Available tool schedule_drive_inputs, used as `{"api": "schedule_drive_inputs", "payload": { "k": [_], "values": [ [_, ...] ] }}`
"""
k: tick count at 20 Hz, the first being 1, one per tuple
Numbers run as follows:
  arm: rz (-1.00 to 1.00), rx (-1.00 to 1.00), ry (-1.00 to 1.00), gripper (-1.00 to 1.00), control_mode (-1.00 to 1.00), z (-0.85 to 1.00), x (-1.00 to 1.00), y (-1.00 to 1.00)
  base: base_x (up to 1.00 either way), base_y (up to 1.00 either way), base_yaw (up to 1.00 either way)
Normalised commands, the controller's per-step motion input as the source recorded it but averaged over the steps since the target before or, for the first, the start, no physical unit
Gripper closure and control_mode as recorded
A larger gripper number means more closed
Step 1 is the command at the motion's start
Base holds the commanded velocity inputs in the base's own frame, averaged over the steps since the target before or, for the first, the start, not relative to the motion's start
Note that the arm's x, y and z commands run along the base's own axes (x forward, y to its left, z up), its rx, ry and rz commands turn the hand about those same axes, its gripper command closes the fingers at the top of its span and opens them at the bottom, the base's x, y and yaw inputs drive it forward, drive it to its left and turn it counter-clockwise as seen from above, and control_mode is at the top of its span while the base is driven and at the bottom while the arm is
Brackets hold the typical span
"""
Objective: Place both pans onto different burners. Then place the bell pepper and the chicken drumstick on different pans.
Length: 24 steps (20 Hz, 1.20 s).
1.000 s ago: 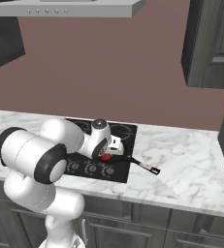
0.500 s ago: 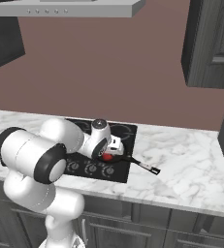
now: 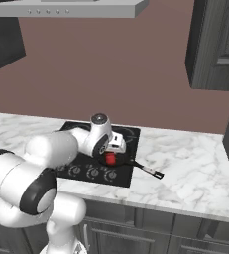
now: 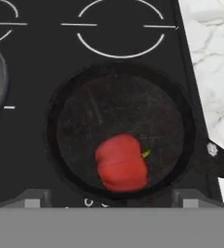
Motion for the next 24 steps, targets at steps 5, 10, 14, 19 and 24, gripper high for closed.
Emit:
{"api": "schedule_drive_inputs", "payload": {
  "k": [5,10,14,19,24],
  "values": [
    [-0.01,0.00,0.00,-1.00,-1.00,0.45,-0.59,0.12,0.00,0.00,0.00],
    [-0.03,0.00,0.00,-1.00,-1.00,0.46,-0.59,0.26,0.00,0.00,0.00],
    [-0.01,0.00,0.00,-1.00,-1.00,0.38,-0.55,0.34,0.00,0.00,0.00],
    [-0.01,0.00,0.00,-1.00,-1.00,0.32,-0.48,0.27,0.00,0.00,0.00],
    [0.00,0.00,0.00,-1.00,-1.00,0.33,-0.30,0.23,0.00,0.00,0.00]
  ]
}}
